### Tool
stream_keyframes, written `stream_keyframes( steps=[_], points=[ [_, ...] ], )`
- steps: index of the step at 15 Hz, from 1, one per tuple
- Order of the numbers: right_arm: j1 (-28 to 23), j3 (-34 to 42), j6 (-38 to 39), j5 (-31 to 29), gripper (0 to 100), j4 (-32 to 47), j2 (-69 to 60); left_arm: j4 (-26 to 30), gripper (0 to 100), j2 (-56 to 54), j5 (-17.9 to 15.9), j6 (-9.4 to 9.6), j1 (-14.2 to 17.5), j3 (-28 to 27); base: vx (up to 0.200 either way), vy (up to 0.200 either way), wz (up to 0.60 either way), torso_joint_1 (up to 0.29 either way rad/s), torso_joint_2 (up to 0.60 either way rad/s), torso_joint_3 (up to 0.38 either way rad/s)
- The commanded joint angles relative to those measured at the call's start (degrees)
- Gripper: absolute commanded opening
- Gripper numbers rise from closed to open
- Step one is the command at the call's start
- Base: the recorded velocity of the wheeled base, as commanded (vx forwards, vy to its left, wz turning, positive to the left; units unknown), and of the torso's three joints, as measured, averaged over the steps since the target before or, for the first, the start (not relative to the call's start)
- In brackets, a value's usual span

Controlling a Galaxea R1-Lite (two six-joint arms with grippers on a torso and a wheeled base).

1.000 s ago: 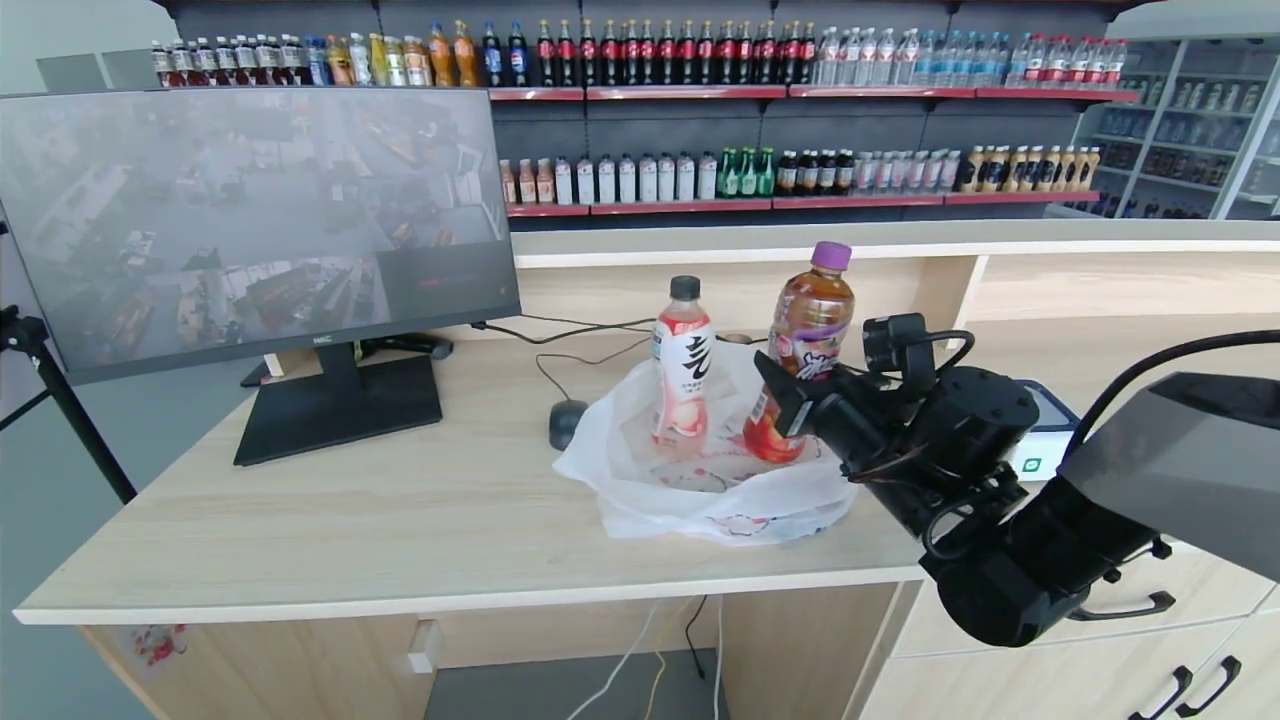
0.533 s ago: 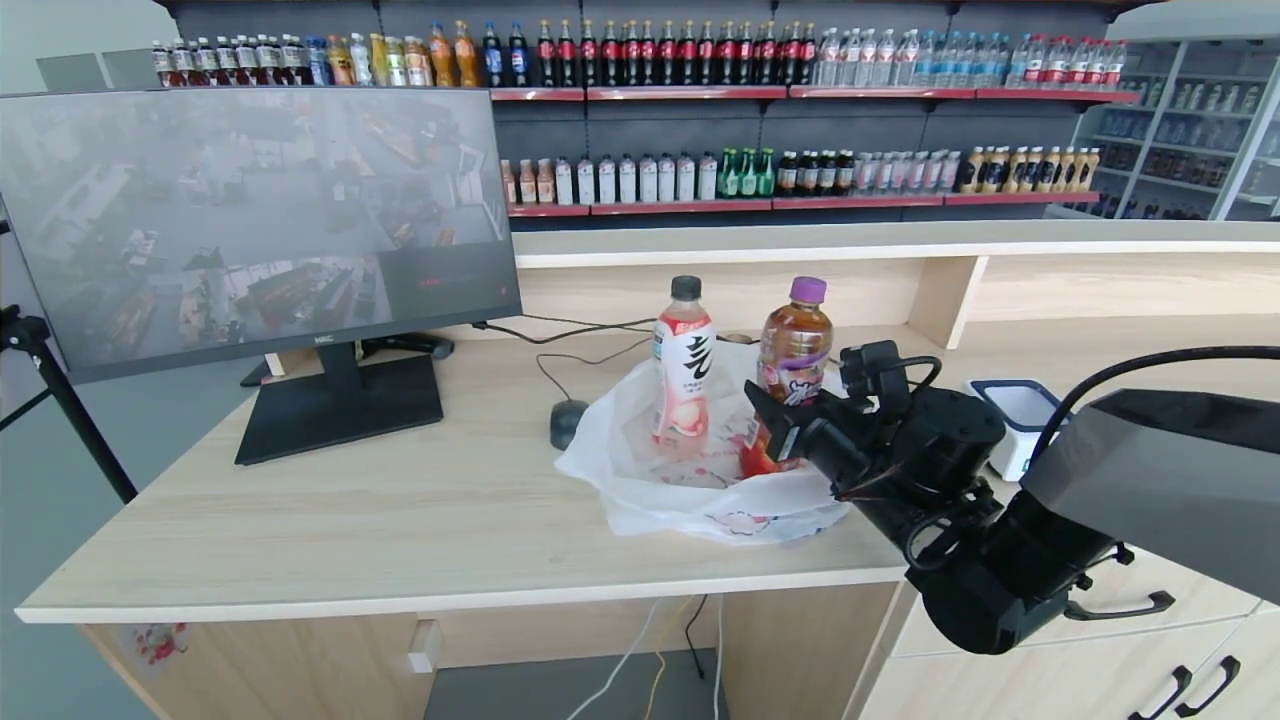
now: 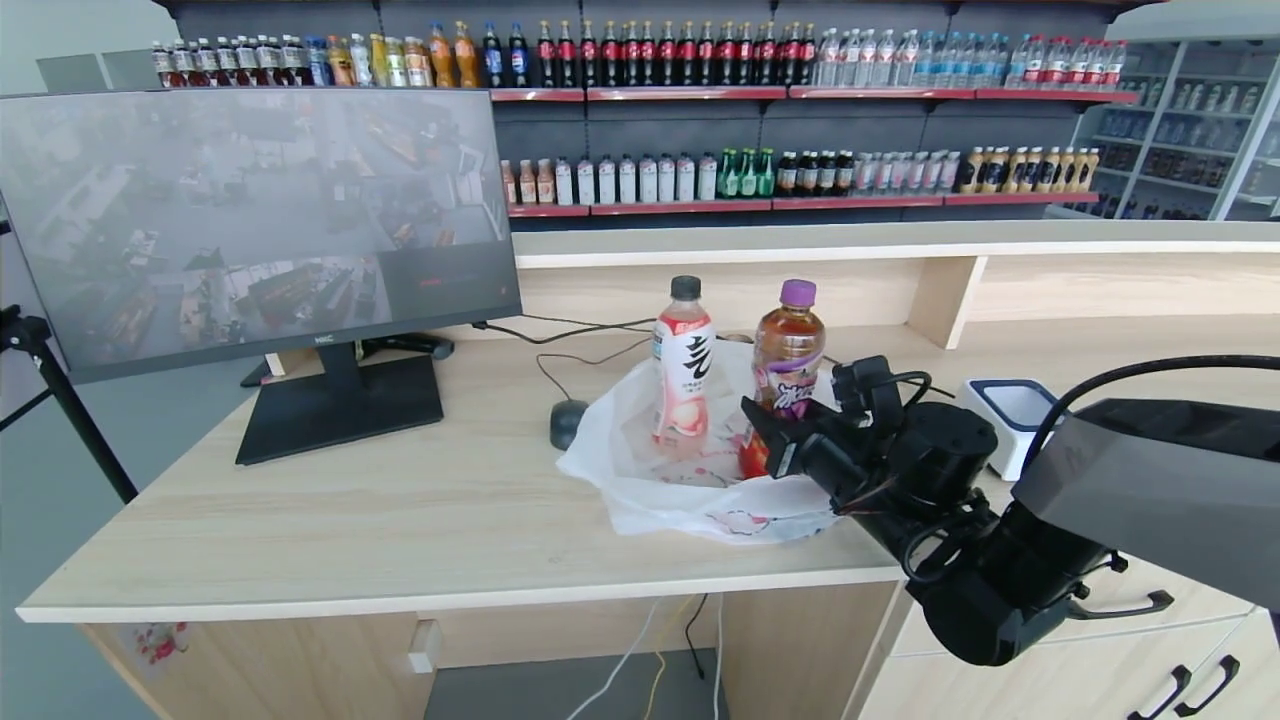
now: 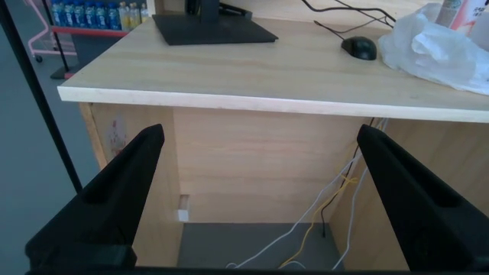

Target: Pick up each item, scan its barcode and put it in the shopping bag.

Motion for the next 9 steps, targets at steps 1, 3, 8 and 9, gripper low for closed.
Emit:
stream_keyframes(
  steps=[1,3,8,9],
  points=[
    [0.1,0.0,0.0,0.0,0,0.0,0.2,0.0,100,0.0,0.1,0.0,0.0,0.0,0.0,0.0,0.0,0.0,0.0,0.0],
    [0.3,0.0,0.0,0.0,0,0.0,0.3,0.0,100,0.0,0.0,0.0,0.0,0.0,0.0,0.0,0.0,0.0,0.0,0.0],
    [0.4,0.7,0.0,0.0,0,0.0,0.3,0.0,100,0.0,0.0,0.0,0.0,0.0,0.0,0.0,0.0,0.0,0.0,0.0],
    [0.4,0.9,0.0,0.0,0,0.0,0.3,0.0,100,0.0,0.0,0.0,0.0,0.0,0.0,0.0,0.0,0.0,0.0,0.0]
  ],
)
